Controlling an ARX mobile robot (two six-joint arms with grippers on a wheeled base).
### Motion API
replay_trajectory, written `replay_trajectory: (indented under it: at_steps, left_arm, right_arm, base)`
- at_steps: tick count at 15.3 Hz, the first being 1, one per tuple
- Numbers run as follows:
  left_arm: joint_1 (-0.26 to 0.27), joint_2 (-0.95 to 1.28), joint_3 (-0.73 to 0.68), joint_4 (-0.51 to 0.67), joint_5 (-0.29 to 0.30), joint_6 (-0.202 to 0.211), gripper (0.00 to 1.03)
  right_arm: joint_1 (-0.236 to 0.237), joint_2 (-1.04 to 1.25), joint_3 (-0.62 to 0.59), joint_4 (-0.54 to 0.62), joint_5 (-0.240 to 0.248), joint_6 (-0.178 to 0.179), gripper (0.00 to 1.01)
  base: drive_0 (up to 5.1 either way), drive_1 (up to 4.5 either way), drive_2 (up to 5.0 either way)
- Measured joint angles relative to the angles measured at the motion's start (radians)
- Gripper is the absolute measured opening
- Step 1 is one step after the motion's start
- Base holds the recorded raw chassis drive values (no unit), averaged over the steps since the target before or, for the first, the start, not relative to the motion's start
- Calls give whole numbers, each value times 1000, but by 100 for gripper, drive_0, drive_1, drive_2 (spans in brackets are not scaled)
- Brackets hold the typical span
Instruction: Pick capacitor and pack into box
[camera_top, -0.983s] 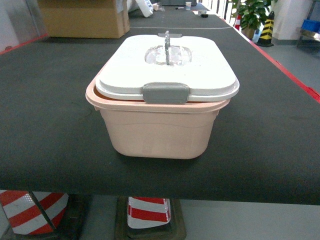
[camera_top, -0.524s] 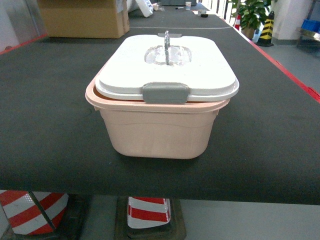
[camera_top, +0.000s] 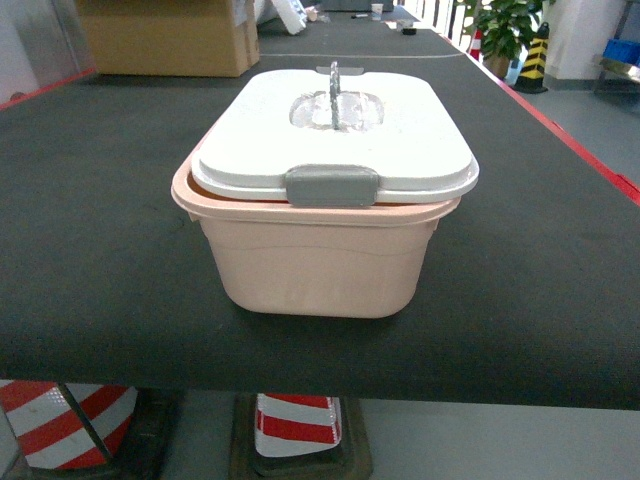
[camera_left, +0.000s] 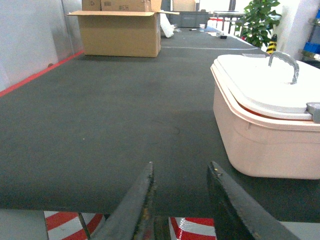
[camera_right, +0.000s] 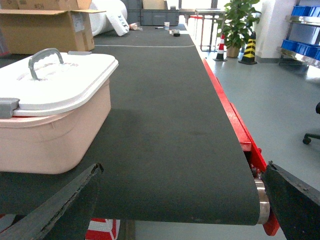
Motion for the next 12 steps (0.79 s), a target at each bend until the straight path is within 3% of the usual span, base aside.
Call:
replay_trajectory:
  at_steps: [5, 6, 12]
  left_arm:
    - [0, 0, 0, 0, 0, 0, 93]
    - [0, 0, 0, 0, 0, 1, 100]
    - [0, 0, 0, 0, 0, 0, 98]
  right_arm:
    - [0, 0, 0, 0, 0, 0, 98]
    - [0, 0, 0, 0, 0, 0, 98]
    - [0, 0, 0, 0, 0, 0, 98]
  base:
    - [0, 0, 0]
    - [0, 0, 0]
    - [0, 0, 0]
